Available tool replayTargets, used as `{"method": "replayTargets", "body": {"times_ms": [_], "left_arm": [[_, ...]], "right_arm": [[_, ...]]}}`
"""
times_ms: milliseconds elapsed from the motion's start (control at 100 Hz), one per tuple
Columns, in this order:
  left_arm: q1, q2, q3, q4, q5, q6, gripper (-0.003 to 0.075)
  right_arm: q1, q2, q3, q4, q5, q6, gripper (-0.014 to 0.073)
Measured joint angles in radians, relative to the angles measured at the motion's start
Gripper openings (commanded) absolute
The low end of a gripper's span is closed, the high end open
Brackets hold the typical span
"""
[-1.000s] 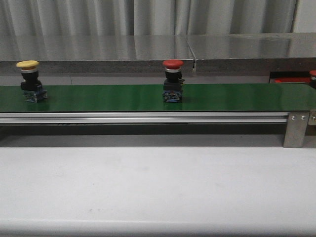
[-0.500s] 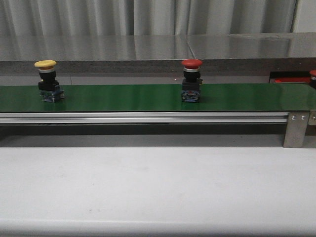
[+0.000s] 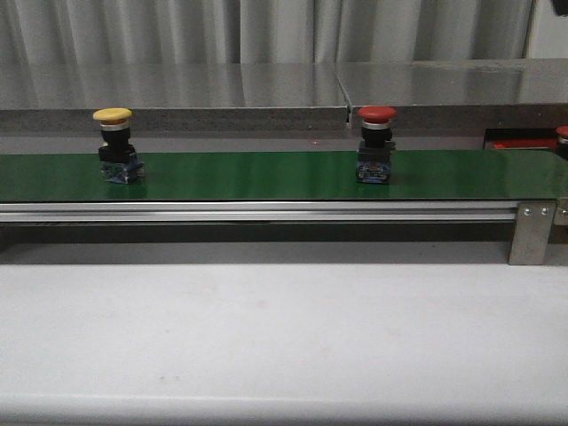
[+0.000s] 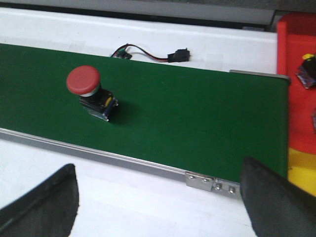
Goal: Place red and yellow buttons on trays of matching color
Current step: 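Reach the right gripper to the red button at the belt's end and grasp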
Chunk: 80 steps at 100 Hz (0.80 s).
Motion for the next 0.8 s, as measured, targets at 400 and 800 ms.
{"method": "replayTargets", "body": {"times_ms": [400, 800], "left_arm": [[0.0, 0.0, 0.0, 0.0, 0.0, 0.0, -0.0019], [0.0, 0.0, 0.002, 0.0, 0.0, 0.0, -0.0019]], "right_arm": [[0.101, 0.379, -0.242, 0.002, 0.015, -0.03, 0.0654], [0.116, 0.561, -0.416, 0.002, 0.056, -0.037, 0.0654]]}}
